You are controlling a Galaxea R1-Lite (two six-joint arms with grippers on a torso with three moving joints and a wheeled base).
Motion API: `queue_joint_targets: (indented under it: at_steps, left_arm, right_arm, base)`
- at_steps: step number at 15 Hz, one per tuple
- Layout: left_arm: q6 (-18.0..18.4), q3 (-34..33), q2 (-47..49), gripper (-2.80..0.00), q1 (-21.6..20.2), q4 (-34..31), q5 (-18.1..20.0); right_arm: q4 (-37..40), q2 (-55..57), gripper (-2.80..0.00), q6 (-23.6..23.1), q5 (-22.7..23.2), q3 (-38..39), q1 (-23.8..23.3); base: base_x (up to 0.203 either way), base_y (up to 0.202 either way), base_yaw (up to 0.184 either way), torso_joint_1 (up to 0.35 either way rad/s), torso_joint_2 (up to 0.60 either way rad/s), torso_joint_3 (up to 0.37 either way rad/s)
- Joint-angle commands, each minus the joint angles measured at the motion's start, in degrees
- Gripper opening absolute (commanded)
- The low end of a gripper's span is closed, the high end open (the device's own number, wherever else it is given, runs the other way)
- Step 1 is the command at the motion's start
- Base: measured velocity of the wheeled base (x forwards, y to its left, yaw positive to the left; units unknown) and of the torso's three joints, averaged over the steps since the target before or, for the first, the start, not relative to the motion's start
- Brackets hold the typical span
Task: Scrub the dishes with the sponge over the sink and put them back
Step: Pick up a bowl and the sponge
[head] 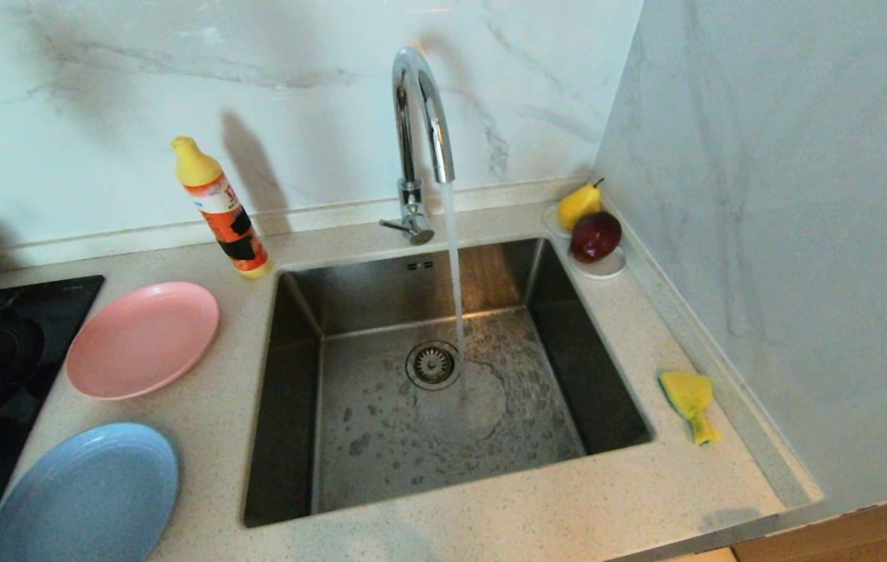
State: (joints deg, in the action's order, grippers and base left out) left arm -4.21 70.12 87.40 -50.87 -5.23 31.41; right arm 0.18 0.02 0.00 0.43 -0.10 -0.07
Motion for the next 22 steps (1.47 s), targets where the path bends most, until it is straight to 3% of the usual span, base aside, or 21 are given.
queue_joint_targets:
  at_steps: [1,4,7,11,14,22]
  left_arm:
    - [1.5,-0.2,2.9,-2.8,0.0,-0.8,0.6]
    - [2.6,-0.5,7.0,-2.8,0.0,-1.5,0.4]
    - [4.6,-0.1,7.7,-2.8,0.0,-6.2,0.1]
    - [4.7,0.2,9.9,-2.8,-0.2,-6.3,-1.4]
    - [4.3,3.6,12.5,-2.8,-2.3,-6.3,-5.8]
    - [3.5,8.5,18.4,-2.8,-10.6,-10.3,-8.5]
  right_arm:
    - [0.0,0.0,-2.8,0.0,0.0,0.0,0.0]
    - [0.0,0.0,-2.8,0.0,0.0,0.0,0.0]
    - [0.0,0.0,-2.8,0.0,0.0,0.0,0.1]
    - [0.0,0.0,-2.8,0.0,0.0,0.0,0.0]
    - [0.0,0.0,-2.8,-0.1,0.0,-0.1,0.0]
    - [0.0,0.0,-2.8,0.0,0.0,0.0,0.0]
  base:
    - [0.0,0.0,0.0,0.0,0.0,0.0]
    - [0.0,0.0,0.0,0.0,0.0,0.0]
    - [0.0,0.0,0.0,0.0,0.0,0.0]
    - [0.0,0.0,0.0,0.0,0.0,0.0]
    - [0.0,0.0,0.0,0.0,0.0,0.0]
    - [0.0,0.0,0.0,0.0,0.0,0.0]
